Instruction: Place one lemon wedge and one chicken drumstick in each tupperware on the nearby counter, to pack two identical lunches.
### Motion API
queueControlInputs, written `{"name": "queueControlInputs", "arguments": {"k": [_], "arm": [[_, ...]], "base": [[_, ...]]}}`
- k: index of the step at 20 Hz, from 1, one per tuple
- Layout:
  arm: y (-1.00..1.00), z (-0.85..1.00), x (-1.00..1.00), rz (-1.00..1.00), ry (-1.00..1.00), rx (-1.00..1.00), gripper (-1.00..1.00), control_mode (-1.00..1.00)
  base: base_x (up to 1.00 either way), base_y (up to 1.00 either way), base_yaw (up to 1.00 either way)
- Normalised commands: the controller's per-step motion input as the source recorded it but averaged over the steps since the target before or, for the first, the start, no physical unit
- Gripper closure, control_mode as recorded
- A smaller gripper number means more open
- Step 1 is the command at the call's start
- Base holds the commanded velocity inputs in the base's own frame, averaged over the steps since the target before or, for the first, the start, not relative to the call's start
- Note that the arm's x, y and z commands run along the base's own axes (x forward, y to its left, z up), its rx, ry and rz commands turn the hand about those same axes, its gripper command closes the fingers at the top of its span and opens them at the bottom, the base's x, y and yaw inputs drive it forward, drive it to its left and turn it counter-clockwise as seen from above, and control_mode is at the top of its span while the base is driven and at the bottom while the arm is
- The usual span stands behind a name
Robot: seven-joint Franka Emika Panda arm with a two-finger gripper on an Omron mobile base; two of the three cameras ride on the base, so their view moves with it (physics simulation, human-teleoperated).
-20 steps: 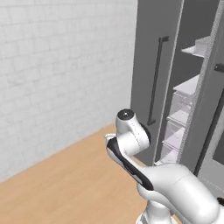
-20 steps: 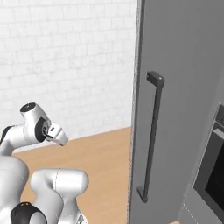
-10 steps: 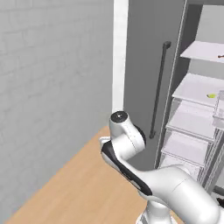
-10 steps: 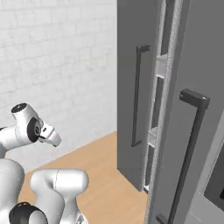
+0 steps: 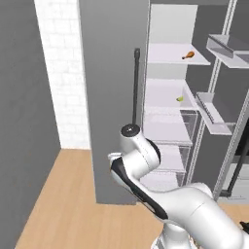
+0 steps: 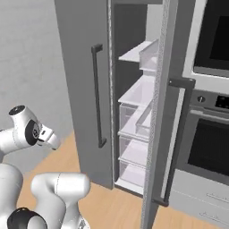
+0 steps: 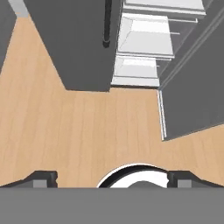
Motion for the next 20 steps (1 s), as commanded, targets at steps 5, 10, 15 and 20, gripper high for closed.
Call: {"name": "queueControlInputs", "arguments": {"k": [5, 10, 15, 20], "arm": [[0.00, 0.00, 0.00, 0.00, 0.00, 0.00, -1.00, 1.00], [0.00, 0.00, 0.00, 0.00, 0.00, 0.00, -1.00, 1.00], [0.00, 0.00, 0.00, 0.00, 0.00, 0.00, -1.00, 1.00], [0.00, 0.00, 0.00, 0.00, 0.00, 0.00, -1.00, 1.00]], "base": [[0.06, 0.01, -0.56], [0.25, -0.02, 0.00], [0.68, -0.24, 0.00], [0.43, -0.27, -0.16]]}}
